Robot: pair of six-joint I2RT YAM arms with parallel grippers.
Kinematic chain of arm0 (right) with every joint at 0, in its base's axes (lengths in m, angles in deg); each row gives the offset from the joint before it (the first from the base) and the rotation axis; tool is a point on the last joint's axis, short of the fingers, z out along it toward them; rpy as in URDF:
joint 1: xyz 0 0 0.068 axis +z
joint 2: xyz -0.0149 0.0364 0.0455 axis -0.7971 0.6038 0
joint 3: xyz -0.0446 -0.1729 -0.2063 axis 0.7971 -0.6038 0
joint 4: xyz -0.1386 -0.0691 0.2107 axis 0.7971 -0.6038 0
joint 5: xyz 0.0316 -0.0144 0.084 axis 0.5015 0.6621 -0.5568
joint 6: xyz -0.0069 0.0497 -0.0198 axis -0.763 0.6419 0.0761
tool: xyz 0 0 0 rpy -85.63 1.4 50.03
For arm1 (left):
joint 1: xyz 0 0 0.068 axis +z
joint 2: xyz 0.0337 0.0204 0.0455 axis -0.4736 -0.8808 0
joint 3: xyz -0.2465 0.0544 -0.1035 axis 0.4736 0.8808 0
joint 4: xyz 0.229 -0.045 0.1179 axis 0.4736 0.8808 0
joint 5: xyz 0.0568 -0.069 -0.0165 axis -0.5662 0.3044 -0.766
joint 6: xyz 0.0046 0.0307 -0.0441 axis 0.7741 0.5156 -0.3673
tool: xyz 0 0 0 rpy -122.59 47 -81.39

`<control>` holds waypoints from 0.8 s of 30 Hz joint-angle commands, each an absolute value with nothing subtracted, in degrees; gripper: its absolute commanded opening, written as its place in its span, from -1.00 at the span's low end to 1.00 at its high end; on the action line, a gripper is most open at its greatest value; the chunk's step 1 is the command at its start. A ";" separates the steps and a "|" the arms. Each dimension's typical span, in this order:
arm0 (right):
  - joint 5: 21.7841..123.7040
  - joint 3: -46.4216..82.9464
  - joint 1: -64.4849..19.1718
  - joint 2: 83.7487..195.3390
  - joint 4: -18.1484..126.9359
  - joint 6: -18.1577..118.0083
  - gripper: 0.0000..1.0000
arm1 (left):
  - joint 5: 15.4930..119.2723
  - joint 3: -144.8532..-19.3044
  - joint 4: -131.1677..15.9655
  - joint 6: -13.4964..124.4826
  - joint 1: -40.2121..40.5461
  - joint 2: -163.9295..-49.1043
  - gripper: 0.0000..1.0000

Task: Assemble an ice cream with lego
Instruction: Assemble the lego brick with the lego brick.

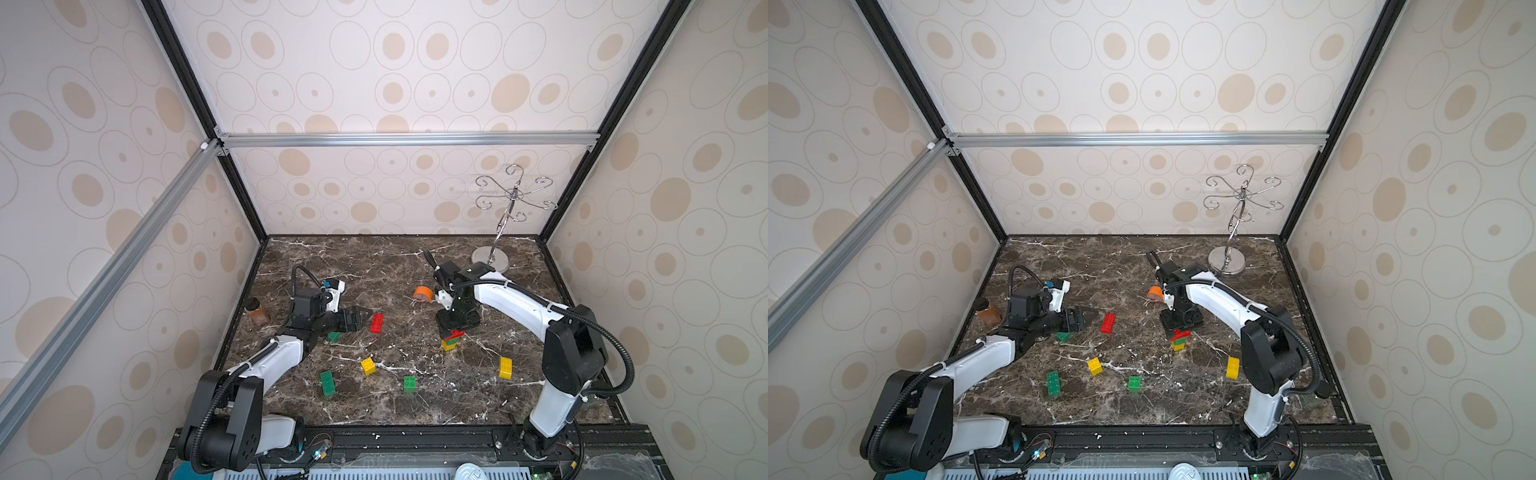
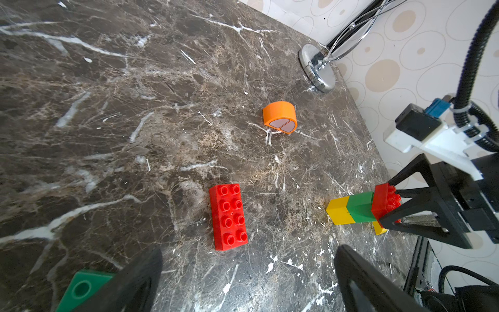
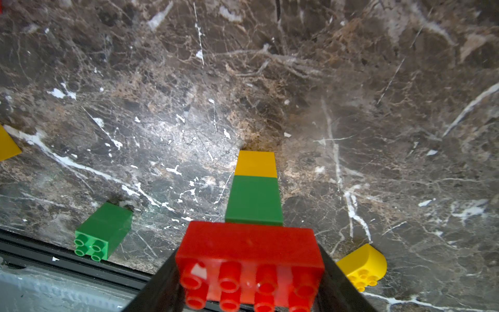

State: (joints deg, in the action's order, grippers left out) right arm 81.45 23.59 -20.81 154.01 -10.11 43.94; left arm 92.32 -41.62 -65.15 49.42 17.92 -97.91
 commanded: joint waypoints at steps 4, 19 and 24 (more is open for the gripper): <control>88.90 21.85 -20.87 159.84 -13.35 40.80 -0.44 | 92.53 -43.69 -64.51 50.60 17.72 -96.80 1.00; 84.12 17.27 -21.13 155.16 -11.78 59.28 -0.43 | 91.02 -43.60 -63.09 51.27 17.72 -95.00 1.00; 82.99 19.53 -21.48 154.83 -11.79 61.63 -0.42 | 91.01 -43.69 -63.32 51.24 17.72 -95.11 1.00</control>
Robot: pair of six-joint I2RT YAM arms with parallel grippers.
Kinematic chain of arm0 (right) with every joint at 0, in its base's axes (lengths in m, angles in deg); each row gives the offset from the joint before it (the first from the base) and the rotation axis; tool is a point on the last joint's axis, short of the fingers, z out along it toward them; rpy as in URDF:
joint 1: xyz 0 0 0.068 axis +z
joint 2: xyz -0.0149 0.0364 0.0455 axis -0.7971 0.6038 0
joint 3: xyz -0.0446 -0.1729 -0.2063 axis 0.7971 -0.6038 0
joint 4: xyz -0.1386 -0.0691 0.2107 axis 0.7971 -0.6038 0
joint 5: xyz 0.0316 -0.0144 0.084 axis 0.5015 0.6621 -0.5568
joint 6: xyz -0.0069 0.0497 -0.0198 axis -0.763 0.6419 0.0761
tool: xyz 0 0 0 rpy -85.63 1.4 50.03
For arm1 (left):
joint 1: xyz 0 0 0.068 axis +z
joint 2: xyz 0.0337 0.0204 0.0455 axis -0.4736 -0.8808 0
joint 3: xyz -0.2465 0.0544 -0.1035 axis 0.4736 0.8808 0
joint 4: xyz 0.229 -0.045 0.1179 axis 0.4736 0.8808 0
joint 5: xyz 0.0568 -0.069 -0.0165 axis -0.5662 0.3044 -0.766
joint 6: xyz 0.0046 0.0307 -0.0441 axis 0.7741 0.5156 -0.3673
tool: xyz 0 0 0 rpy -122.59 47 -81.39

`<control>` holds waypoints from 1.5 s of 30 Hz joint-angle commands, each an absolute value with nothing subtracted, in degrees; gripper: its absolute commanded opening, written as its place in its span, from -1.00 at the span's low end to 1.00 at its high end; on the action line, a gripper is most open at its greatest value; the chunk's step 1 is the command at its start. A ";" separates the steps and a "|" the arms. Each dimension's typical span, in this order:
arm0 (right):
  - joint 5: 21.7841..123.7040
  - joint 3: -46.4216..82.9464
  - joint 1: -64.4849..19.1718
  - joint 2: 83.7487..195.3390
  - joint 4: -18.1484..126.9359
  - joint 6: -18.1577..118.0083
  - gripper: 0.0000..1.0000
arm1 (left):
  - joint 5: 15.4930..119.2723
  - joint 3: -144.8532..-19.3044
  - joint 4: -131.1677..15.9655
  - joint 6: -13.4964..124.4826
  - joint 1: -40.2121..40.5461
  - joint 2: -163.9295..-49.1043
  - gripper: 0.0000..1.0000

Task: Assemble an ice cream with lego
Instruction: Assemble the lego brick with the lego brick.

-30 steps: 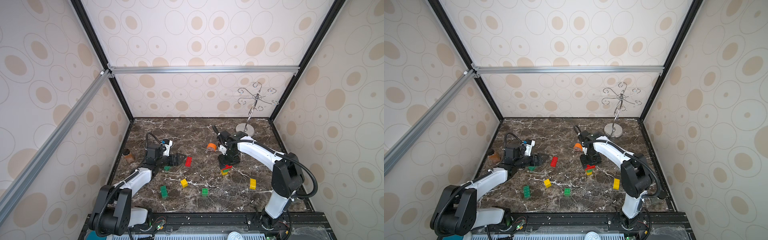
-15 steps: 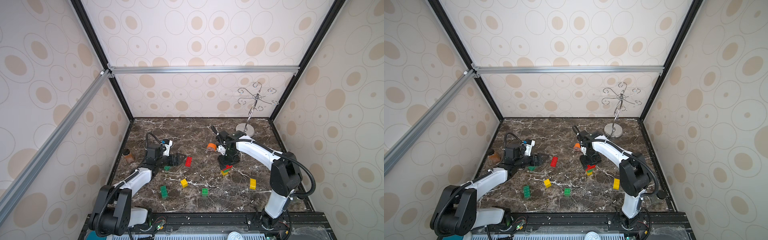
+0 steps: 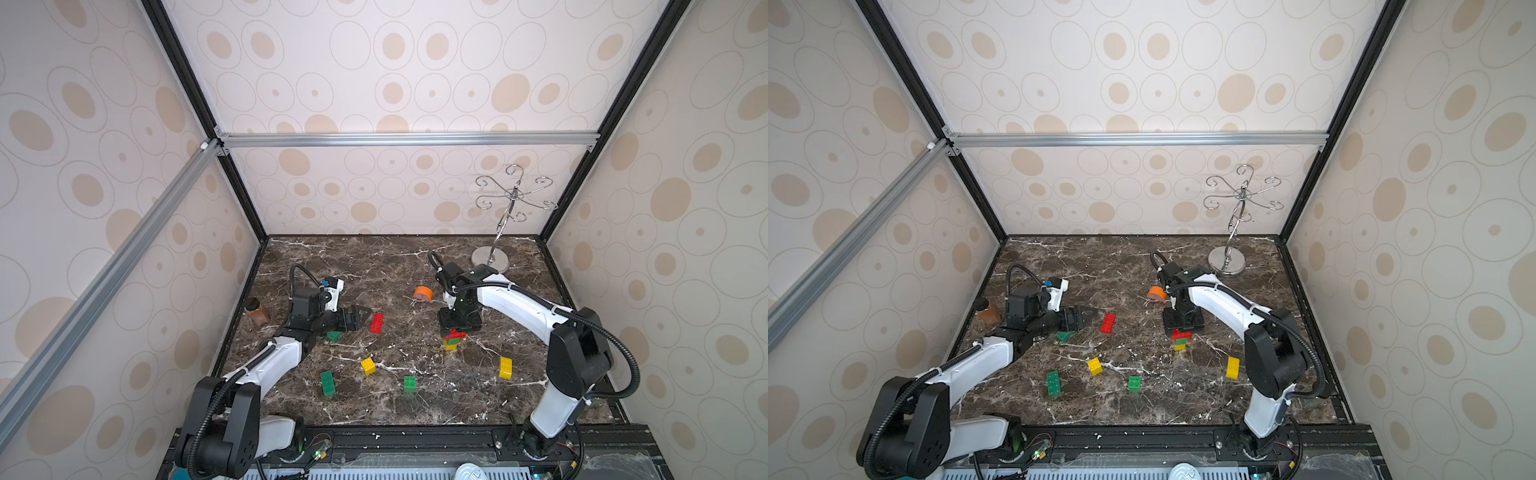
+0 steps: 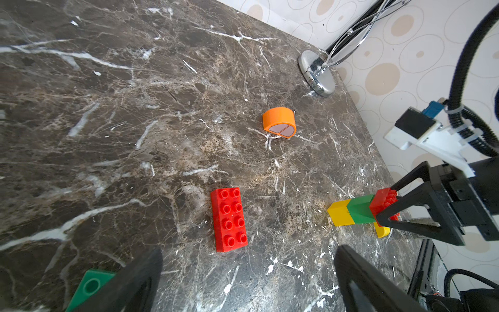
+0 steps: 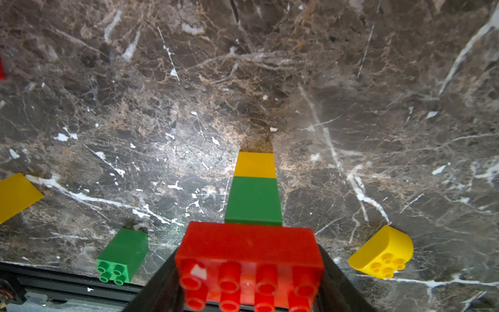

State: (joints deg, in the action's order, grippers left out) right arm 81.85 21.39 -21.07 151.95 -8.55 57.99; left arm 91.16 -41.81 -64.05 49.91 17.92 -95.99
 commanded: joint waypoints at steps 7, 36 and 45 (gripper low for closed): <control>82.98 22.45 -21.48 153.39 -11.67 59.62 -0.43 | 90.79 -43.69 -63.31 51.40 17.72 -94.64 1.00; 82.12 22.56 -21.48 150.21 -10.83 54.30 -0.44 | 90.86 -43.95 -63.09 51.61 17.71 -94.44 1.00; 81.02 20.20 -21.22 149.82 -10.44 53.47 -0.46 | 90.63 -43.79 -62.79 51.71 17.71 -94.16 1.00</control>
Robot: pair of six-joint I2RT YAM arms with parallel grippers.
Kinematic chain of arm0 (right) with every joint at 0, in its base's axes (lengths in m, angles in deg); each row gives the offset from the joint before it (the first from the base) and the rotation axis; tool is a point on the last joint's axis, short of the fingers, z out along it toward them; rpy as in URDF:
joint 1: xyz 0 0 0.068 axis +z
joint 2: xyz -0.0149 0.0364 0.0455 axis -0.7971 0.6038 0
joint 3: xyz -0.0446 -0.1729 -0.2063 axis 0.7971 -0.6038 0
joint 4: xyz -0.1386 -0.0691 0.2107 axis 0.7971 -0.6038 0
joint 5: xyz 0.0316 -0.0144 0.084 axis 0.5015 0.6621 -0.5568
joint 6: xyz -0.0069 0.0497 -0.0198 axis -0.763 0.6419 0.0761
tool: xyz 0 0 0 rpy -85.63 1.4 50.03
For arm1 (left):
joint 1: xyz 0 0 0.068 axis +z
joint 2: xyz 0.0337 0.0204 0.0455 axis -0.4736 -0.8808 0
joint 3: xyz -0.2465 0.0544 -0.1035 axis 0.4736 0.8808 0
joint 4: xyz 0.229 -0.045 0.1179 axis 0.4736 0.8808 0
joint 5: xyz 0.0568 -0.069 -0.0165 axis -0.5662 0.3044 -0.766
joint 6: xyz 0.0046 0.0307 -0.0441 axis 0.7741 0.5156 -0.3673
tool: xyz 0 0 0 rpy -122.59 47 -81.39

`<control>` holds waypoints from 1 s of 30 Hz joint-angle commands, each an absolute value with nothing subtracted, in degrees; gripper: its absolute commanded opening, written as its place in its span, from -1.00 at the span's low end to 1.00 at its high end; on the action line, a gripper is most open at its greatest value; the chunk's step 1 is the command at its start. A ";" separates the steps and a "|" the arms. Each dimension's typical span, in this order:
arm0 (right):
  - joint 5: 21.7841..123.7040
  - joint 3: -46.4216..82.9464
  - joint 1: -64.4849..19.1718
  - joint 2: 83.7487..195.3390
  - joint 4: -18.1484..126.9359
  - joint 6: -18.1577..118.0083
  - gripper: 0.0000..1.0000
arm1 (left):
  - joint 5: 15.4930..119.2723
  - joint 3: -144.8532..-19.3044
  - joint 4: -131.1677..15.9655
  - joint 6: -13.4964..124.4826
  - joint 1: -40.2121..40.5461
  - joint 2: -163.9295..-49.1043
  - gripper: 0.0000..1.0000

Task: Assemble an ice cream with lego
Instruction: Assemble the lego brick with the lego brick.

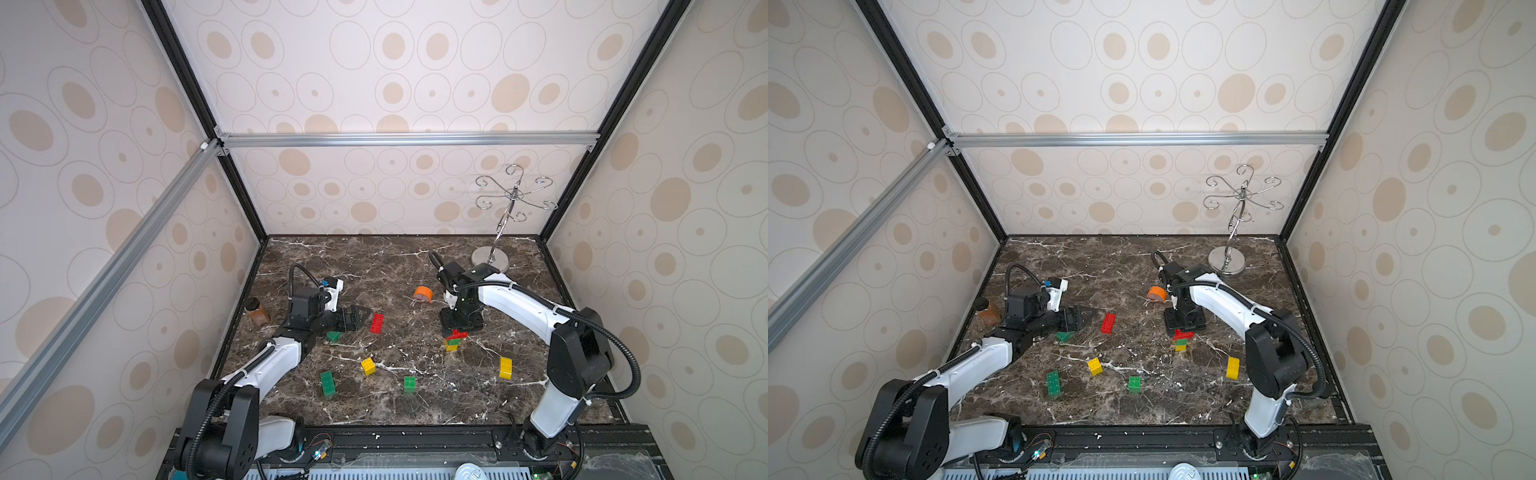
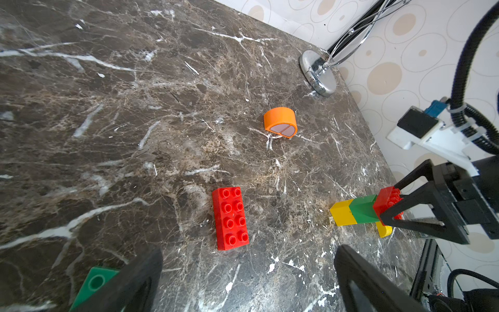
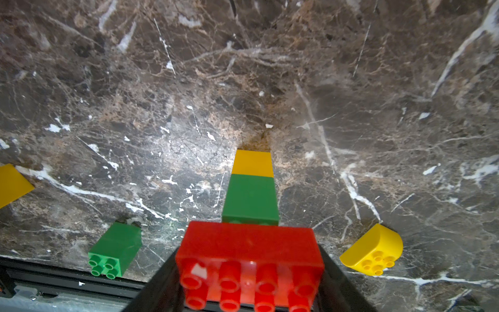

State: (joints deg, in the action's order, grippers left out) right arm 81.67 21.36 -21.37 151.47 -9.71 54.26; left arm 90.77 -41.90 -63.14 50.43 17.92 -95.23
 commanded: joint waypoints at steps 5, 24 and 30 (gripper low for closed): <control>80.52 19.45 -21.13 150.69 -9.54 53.88 -0.45 | 90.75 -43.74 -62.91 51.58 17.76 -94.35 1.00; 80.42 18.85 -20.34 155.71 -9.61 50.76 -0.41 | 90.76 -43.60 -63.12 51.65 17.70 -94.48 1.00; 83.38 18.44 -20.15 157.11 -12.54 47.67 -0.45 | 90.56 -43.60 -62.38 52.00 17.72 -94.04 1.00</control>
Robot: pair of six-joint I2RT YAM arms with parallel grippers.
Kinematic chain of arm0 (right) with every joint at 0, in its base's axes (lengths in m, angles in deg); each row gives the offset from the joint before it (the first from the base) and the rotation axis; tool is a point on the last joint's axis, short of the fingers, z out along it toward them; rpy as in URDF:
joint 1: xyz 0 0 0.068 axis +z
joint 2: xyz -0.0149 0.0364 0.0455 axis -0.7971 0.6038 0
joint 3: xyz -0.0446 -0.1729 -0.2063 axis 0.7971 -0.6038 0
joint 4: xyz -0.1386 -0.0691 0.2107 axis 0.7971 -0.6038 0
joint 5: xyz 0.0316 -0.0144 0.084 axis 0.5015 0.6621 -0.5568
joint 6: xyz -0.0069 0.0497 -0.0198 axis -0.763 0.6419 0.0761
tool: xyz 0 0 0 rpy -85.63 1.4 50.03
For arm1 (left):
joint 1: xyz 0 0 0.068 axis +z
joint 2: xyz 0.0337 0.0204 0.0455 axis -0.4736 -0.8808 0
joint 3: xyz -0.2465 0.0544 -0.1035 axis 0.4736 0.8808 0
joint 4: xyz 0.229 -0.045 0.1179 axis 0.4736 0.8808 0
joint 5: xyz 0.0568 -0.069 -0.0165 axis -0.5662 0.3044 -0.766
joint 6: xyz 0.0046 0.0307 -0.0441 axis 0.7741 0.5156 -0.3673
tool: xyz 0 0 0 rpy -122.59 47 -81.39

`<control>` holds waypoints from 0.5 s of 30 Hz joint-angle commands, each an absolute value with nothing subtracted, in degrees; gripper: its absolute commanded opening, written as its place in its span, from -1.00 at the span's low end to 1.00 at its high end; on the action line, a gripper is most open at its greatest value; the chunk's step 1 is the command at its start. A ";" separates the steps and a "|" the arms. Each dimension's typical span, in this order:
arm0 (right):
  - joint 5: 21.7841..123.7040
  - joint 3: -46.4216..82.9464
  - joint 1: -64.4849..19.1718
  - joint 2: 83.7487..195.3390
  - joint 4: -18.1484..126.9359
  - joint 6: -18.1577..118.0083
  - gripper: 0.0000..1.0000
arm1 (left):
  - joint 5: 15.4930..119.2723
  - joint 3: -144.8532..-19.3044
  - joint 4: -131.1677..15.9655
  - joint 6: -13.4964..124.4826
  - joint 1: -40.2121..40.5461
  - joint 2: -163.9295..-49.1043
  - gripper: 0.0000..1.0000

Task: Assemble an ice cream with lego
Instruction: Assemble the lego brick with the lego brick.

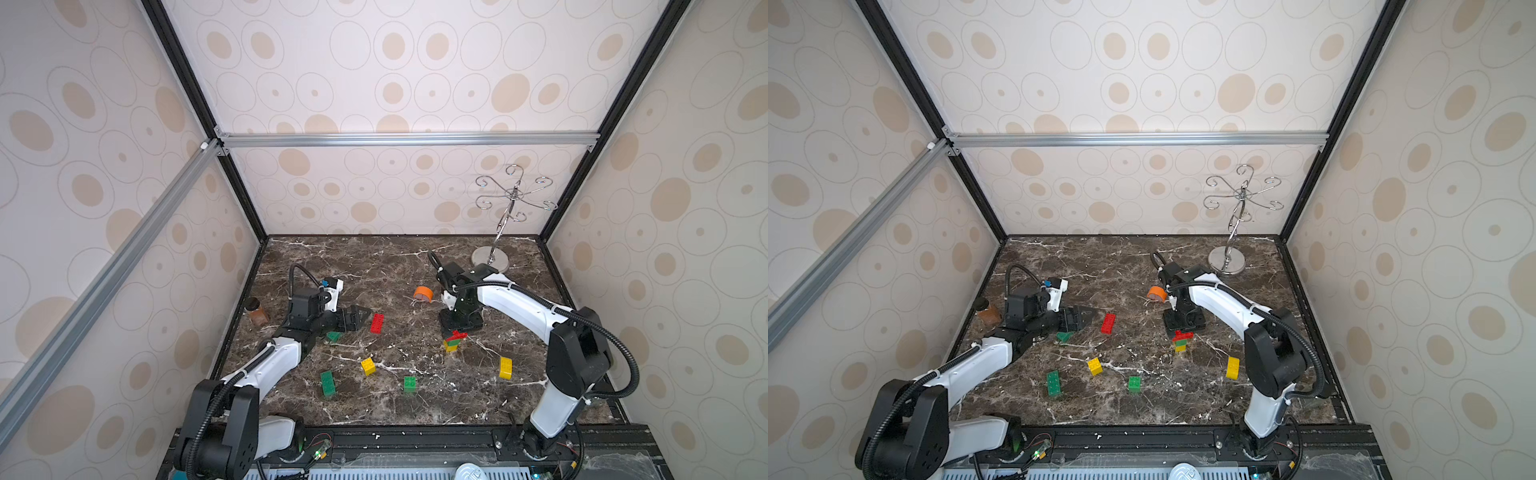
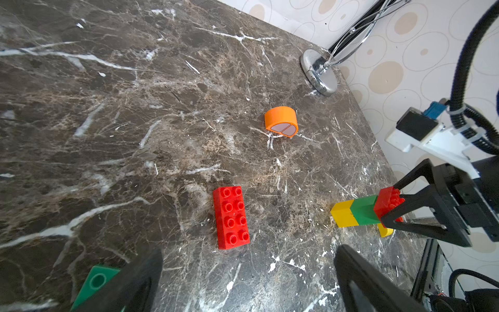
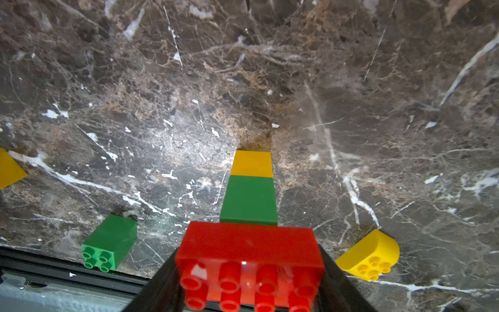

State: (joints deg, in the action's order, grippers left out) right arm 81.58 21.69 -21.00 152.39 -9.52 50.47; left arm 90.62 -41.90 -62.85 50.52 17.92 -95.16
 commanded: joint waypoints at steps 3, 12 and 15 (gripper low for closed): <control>83.08 17.40 -19.92 157.90 -13.20 46.27 -0.47 | 90.66 -43.41 -62.73 51.83 17.72 -94.19 1.00; 81.50 16.94 -19.50 160.02 -15.84 49.04 -0.45 | 90.64 -43.86 -61.95 52.30 17.72 -94.20 1.00; 79.66 16.21 -19.39 158.96 -15.59 53.15 -0.44 | 90.35 -43.69 -61.91 52.23 17.72 -93.59 1.00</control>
